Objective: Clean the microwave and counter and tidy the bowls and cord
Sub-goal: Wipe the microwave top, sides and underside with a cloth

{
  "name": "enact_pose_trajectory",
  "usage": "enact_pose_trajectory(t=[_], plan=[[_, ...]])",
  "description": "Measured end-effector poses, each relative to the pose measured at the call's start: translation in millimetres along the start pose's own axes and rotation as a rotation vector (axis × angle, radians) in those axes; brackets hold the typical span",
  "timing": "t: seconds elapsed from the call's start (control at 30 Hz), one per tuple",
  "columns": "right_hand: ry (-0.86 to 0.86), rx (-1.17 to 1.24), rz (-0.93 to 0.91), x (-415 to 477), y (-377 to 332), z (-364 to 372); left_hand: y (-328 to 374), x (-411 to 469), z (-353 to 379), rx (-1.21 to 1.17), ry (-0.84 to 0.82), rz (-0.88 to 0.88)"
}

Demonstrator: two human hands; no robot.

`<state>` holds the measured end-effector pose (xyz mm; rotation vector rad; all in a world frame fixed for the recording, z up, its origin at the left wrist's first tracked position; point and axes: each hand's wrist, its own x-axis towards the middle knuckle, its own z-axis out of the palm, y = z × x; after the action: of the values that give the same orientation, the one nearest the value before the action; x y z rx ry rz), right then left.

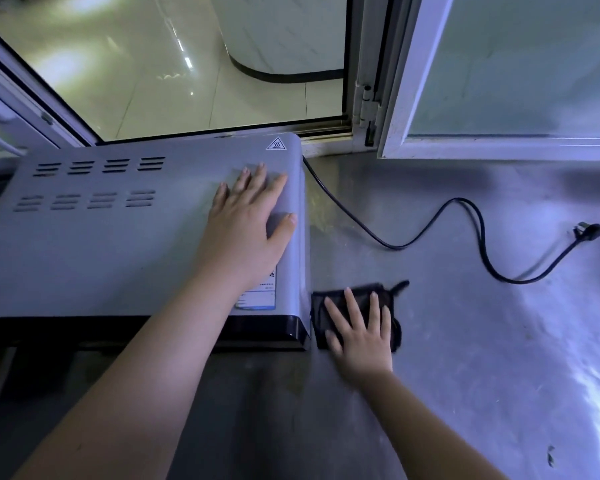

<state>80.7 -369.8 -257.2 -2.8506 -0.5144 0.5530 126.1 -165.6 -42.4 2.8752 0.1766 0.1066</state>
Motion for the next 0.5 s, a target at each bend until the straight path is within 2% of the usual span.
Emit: enact_pose_trajectory(t=[0.13, 0.2, 0.37, 0.5], plan=[[0.030, 0.009, -0.055, -86.8, 2.4, 29.7, -0.9, -0.2, 0.8, -0.012, 0.023, 0.009], [0.016, 0.015, -0.086, -92.7, 3.7, 30.7, -1.7, -0.6, 1.4, -0.023, 0.031, 0.016], [0.058, -0.019, -0.043, 30.8, -4.8, -4.5, -2.9, 0.3, 2.8, -0.045, 0.055, 0.021], [-0.010, -0.055, 0.017, 137.0, -20.7, -40.7, -2.6, 1.2, 4.0, -0.060, 0.089, 0.025]])
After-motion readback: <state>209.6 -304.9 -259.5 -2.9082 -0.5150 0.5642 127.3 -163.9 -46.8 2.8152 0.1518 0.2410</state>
